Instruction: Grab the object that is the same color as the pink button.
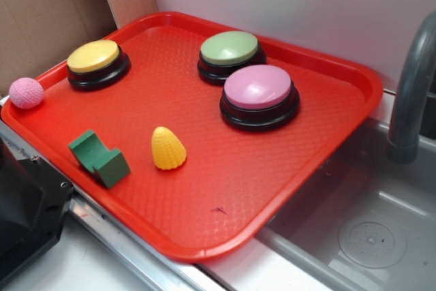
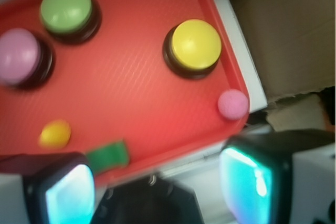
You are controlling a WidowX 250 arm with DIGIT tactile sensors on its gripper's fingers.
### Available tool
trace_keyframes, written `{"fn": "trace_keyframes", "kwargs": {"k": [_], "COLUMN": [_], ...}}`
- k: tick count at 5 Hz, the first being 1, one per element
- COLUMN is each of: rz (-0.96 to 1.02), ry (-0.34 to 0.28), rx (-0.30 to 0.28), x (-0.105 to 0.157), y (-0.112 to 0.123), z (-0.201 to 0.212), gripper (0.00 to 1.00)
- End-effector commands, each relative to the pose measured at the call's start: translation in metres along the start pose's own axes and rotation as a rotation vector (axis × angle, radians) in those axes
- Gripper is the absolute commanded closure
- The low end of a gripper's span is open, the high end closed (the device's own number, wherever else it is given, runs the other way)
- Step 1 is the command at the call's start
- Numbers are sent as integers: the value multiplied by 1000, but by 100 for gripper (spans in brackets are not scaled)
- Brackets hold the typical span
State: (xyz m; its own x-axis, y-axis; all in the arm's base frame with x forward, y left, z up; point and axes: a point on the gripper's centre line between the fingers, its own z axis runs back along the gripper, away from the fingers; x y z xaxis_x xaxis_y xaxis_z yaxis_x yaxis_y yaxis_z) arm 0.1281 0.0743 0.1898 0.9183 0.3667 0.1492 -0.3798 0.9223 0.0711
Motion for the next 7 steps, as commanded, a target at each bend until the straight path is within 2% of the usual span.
{"fn": "trace_keyframes", "kwargs": {"k": [1, 2, 5, 6, 7], "rz": [504, 715, 715, 931, 1159], "ry": [-47, 37, 37, -57, -63], "rx": [-20, -52, -52, 161, 289], "x": [-3, 0, 0, -12, -7], "y": [66, 74, 74, 84, 92], "z": [-54, -95, -95, -107, -126], "gripper": [0, 0, 0, 0, 0]}}
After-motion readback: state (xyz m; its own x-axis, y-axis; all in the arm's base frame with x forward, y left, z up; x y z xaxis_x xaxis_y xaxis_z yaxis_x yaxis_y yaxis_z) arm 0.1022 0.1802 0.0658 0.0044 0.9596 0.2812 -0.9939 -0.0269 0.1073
